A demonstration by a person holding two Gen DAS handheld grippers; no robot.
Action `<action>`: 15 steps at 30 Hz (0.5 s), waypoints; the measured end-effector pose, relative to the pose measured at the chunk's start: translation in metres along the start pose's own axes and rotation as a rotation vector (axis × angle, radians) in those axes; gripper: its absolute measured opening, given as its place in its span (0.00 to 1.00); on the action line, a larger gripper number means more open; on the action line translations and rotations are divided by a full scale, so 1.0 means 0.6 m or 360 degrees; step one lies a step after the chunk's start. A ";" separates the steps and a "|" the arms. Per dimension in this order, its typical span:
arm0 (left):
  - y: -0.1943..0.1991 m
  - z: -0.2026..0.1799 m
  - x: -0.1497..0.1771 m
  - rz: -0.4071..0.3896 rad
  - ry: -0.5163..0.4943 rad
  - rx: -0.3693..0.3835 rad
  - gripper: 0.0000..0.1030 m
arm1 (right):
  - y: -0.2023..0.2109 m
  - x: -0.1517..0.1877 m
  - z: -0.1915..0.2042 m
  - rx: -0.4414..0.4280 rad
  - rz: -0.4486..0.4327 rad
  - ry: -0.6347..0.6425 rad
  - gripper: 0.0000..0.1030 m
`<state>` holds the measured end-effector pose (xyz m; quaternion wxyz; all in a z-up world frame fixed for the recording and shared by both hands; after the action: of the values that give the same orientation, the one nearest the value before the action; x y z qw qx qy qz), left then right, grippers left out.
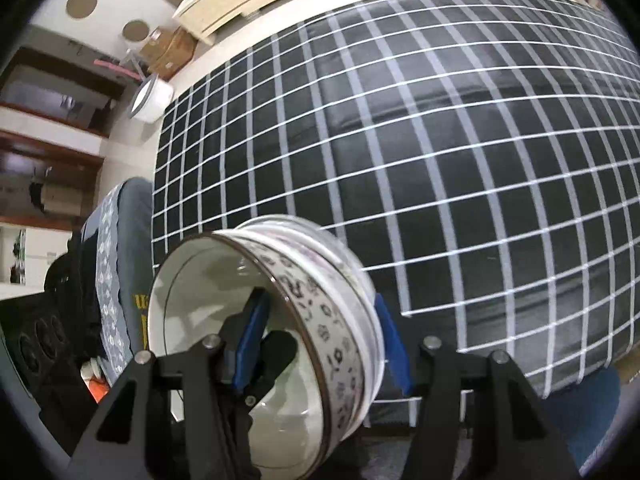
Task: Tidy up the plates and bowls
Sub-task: 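Lower the bowl stack onto the plate stack and open the left gripper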
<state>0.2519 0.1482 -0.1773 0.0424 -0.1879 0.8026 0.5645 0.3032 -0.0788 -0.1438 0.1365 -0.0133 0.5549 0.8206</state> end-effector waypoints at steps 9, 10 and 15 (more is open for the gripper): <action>-0.021 0.073 -0.004 0.0043 0.0079 -0.0021 0.58 | -0.071 -0.007 0.046 0.0005 0.0109 0.0073 0.57; -0.023 0.073 -0.003 0.0046 0.0083 -0.0016 0.58 | -0.076 -0.007 0.047 0.0013 0.0119 0.0070 0.57; -0.031 0.081 -0.002 0.0051 0.0080 -0.0020 0.58 | -0.085 -0.008 0.041 0.0020 0.0121 0.0081 0.57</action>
<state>0.2529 0.1878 -0.2108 0.0120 -0.1895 0.8029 0.5651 0.3229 -0.0396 -0.1796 0.0912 -0.0123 0.5635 0.8210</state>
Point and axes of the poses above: each gripper's, at about its wrist camera, not at the fingertips, and y roughly against the way its jaws point, z to its left, x to its underside, the point moved 1 cm from there along -y, roughly the way its jaws point, and after that the axes turned 1 degree about -z, right-handed, at the moved point
